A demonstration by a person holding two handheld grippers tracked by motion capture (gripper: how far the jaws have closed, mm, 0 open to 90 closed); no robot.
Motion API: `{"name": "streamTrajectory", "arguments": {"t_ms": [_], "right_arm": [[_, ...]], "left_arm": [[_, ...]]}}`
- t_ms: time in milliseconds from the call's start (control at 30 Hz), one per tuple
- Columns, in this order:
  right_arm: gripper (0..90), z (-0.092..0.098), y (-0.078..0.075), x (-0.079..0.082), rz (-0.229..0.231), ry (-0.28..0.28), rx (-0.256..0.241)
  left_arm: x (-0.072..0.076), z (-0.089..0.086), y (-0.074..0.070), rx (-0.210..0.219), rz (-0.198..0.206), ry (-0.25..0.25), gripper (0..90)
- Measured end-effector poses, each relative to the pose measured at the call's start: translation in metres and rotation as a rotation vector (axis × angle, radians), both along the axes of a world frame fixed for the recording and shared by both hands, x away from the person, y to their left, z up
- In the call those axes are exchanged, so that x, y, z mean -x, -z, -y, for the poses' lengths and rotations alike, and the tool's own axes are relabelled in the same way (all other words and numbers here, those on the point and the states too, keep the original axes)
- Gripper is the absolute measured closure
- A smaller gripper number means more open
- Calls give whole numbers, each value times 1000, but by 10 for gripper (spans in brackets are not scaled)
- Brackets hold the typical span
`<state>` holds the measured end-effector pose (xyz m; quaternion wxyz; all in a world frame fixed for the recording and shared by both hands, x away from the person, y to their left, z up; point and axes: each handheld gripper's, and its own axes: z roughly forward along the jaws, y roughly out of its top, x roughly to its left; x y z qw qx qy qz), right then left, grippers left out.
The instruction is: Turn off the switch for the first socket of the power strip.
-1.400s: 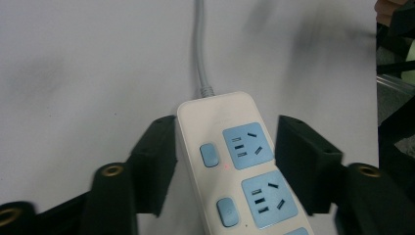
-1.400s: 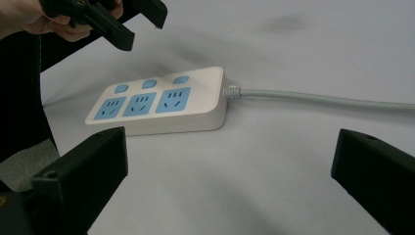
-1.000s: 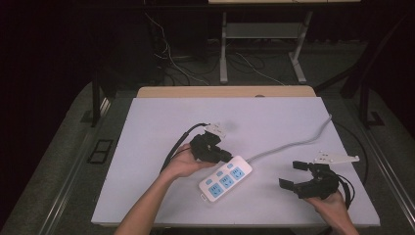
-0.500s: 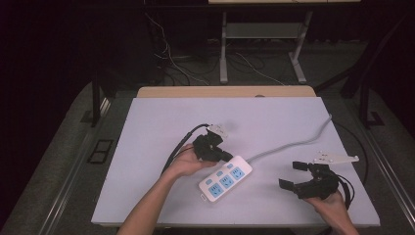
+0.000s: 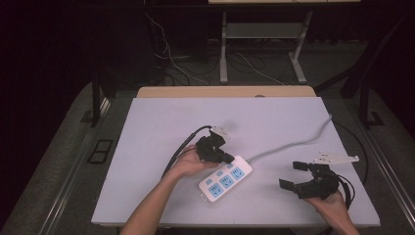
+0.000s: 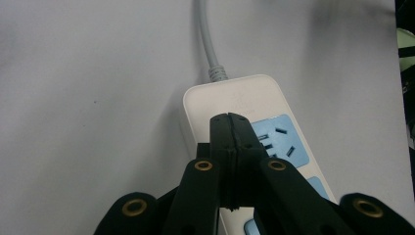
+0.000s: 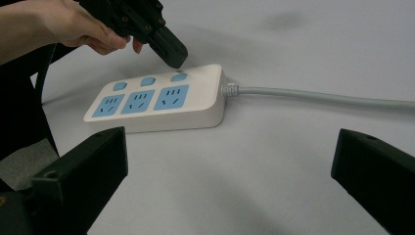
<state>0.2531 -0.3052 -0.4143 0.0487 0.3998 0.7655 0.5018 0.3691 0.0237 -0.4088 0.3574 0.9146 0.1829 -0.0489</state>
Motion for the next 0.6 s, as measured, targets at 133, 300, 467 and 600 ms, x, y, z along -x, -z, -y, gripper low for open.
{"name": "streamTrajectory", "arguments": {"t_ms": [133, 300, 467, 600], "right_arm": [[2, 1, 0, 0, 1, 0, 1], [2, 2, 0, 0, 1, 2, 0], [2, 2, 0, 0, 1, 1, 3], [2, 2, 0, 0, 1, 2, 4]], "left_arm": [[0, 2, 3, -3, -6, 3, 889], [0, 5, 6, -11, -12, 16, 890], [1, 5, 6, -17, -6, 19, 889], [1, 5, 6, -20, -4, 20, 890]]}}
